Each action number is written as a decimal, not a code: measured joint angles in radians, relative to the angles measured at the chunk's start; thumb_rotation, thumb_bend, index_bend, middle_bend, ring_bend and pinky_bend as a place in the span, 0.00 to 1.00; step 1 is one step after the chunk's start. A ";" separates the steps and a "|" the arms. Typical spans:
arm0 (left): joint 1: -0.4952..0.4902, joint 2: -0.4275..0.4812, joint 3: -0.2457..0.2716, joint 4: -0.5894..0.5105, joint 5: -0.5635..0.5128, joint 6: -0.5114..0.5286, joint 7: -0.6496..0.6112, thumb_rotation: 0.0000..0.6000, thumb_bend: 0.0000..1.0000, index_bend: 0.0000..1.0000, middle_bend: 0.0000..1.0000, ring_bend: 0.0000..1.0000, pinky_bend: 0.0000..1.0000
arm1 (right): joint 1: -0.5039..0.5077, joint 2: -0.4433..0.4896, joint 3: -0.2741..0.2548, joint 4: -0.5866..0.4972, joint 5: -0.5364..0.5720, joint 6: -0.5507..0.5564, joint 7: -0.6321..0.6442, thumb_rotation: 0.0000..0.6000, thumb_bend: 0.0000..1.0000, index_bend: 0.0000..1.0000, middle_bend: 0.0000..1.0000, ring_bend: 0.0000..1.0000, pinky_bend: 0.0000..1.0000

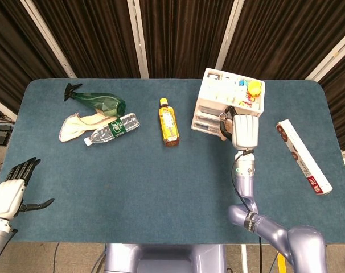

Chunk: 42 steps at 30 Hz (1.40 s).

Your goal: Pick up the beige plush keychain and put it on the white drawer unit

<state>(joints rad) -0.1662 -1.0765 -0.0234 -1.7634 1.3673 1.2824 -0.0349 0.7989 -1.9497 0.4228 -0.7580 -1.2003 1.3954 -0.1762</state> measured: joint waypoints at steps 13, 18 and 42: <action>0.001 -0.004 0.002 0.001 0.003 0.005 0.010 0.80 0.00 0.00 0.00 0.00 0.00 | 0.013 -0.058 -0.015 0.145 -0.042 0.014 0.117 1.00 0.33 0.54 1.00 1.00 0.92; 0.001 -0.004 0.002 0.001 0.003 0.004 0.009 0.80 0.00 0.00 0.00 0.00 0.00 | 0.025 -0.076 -0.013 0.182 -0.047 0.012 0.142 1.00 0.33 0.54 1.00 1.00 0.91; 0.005 -0.005 0.007 -0.002 0.012 0.009 0.013 0.80 0.00 0.00 0.00 0.00 0.00 | 0.062 -0.121 -0.013 0.362 -0.042 -0.071 0.214 1.00 0.31 0.53 1.00 1.00 0.91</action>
<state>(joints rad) -0.1617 -1.0817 -0.0164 -1.7650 1.3795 1.2917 -0.0214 0.8608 -2.0707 0.4101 -0.3965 -1.2420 1.3249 0.0378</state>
